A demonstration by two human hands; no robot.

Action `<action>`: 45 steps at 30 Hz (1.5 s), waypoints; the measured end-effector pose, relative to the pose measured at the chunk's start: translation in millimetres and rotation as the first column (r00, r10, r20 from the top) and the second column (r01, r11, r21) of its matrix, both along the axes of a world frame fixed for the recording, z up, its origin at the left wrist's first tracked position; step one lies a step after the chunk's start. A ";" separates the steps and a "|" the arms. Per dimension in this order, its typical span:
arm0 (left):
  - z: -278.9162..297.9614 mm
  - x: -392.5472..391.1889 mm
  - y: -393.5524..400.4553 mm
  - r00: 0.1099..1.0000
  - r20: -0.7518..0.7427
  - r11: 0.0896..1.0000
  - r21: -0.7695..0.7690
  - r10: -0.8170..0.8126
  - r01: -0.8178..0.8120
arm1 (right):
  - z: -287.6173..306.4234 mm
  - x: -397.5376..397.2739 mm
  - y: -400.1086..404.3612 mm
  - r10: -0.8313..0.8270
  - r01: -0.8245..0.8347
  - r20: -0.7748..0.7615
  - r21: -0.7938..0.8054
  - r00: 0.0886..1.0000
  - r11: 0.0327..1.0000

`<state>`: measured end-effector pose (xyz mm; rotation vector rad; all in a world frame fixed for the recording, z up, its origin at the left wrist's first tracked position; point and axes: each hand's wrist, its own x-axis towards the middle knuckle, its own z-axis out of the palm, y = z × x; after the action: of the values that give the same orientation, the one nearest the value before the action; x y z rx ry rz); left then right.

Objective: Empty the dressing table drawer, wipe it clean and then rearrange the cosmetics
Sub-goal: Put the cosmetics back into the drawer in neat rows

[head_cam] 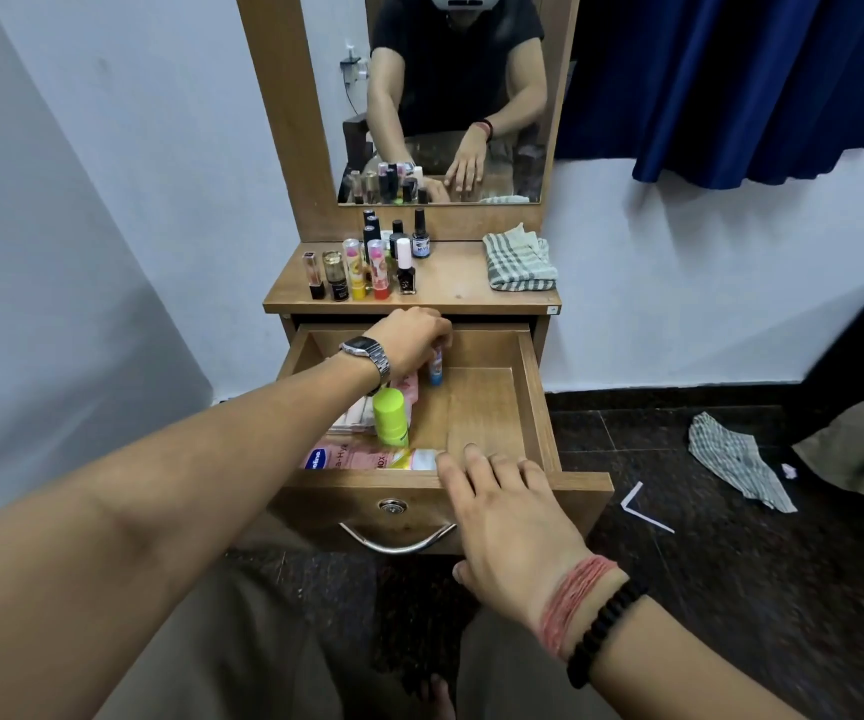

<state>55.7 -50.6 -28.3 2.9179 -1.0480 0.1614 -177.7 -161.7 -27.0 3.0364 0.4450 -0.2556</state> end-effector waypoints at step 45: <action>100.8 -0.6 77.5 0.914 0.150 0.892 -0.326 0.376 -0.314 | 4.9 0.3 0.6 -0.002 0.001 -0.049 -0.034 0.999 0.999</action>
<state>55.1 26.9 72.4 2.8179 -0.4487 0.5943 -177.3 -161.1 -22.1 3.0030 0.4371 -0.3350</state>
